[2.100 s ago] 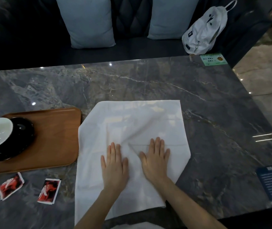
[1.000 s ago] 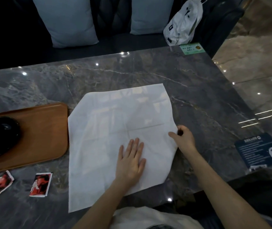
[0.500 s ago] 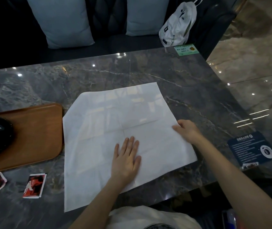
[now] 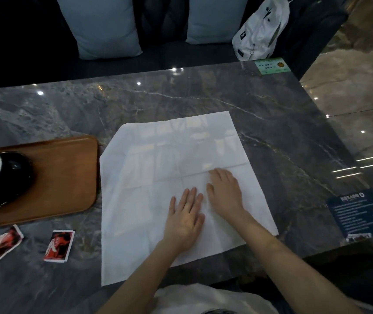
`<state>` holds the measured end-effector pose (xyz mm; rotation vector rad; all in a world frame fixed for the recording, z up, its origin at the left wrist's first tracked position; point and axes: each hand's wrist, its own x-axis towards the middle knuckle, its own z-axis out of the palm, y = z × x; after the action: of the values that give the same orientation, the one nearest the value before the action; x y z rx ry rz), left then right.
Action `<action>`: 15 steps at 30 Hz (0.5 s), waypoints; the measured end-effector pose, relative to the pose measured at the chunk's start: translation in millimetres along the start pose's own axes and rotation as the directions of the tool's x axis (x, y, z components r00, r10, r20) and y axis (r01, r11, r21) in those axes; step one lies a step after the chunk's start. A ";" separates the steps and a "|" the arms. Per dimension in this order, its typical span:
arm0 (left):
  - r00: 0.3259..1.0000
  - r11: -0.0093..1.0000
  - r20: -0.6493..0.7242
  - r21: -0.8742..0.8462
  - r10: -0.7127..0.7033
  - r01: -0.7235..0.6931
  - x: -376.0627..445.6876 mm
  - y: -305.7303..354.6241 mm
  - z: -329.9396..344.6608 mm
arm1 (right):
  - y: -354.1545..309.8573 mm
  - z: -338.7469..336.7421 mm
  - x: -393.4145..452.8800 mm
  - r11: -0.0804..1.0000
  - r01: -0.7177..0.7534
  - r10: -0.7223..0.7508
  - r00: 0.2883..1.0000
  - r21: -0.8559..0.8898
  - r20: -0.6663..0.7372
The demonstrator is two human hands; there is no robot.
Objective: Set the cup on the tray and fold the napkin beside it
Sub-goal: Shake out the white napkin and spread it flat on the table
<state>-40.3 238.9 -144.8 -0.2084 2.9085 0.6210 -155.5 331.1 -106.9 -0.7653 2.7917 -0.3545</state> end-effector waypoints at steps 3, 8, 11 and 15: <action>0.994 0.970 -0.105 -0.244 -0.028 0.001 0.3 -9.3 -18.9 | -28.1 14.7 6.4 0.991 0.123 -0.126 0.989 0.047 0.072; 0.886 0.914 -0.325 -0.342 -0.331 0.216 4.8 -65.2 -65.1 | -73.2 33.6 25.5 0.972 0.224 -0.225 0.974 0.075 0.003; 0.821 0.898 -0.384 -0.301 -0.422 0.321 11.4 -104.1 -93.5 | -93.3 45.5 33.7 0.969 0.246 -0.247 0.964 0.020 0.096; 0.763 0.825 -0.313 -0.239 -0.565 0.512 25.6 -144.0 -120.6 | -91.3 63.1 37.5 0.968 0.242 -0.234 0.966 -0.064 0.107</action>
<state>-56.4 56.1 -97.4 -1.2678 2.8995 0.7358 -126.7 224.4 -145.9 -1.1103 2.6389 -0.2433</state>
